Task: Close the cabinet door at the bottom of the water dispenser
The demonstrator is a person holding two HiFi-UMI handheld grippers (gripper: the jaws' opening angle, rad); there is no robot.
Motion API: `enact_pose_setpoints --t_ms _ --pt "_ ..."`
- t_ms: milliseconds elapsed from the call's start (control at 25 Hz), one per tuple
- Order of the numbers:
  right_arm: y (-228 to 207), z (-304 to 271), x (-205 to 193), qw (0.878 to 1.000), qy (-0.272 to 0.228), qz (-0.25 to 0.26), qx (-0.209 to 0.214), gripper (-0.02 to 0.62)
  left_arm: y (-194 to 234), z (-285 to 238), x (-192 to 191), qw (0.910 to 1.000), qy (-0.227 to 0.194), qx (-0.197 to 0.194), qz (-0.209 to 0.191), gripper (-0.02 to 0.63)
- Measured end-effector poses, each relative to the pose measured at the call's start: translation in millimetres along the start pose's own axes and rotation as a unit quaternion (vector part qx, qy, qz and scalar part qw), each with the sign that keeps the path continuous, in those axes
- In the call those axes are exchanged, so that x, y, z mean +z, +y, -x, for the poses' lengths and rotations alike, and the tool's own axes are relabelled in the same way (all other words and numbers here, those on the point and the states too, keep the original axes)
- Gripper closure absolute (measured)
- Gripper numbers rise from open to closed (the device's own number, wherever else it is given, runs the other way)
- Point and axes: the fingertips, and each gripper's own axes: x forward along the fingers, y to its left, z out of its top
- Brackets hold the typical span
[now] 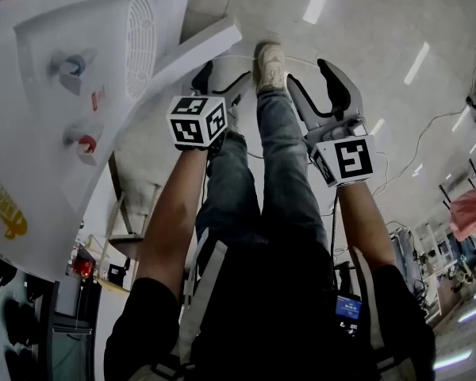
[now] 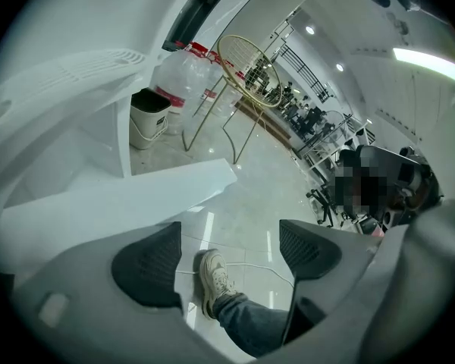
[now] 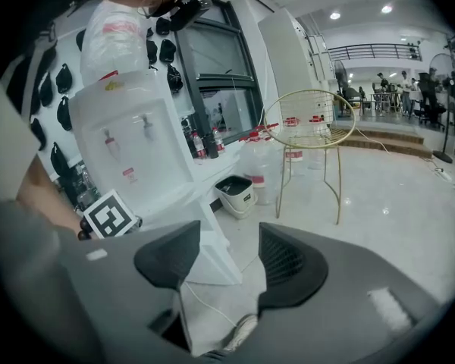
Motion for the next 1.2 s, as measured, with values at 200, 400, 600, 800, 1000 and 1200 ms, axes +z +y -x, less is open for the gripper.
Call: enact_pose_setpoints --t_ms 200,400,600,800,1000,1200 --pt "-1 -17 10 1.000 0.000 0.001 0.020 0.359 4 -2 11 0.9998 -0.012 0.007 0.014 0.190" --pt "-4 -33 16 0.999 0.006 0.009 0.037 0.362 11 -7 22 0.9992 -0.023 0.017 0.028 0.190" --pt "-8 -48 25 0.999 0.009 0.014 0.048 0.362 17 -11 37 0.9980 -0.043 0.027 0.038 0.190" --pt "-10 -57 32 0.998 0.015 0.021 0.062 0.362 23 -13 45 0.9964 -0.058 0.037 0.049 0.190" --pt "-13 -67 38 0.997 0.017 0.023 0.071 0.365 28 -15 53 0.9953 -0.064 0.047 0.055 0.190" --pt "-12 -76 41 0.996 0.018 0.021 0.081 0.365 32 -16 60 0.9943 -0.069 0.054 0.060 0.190"
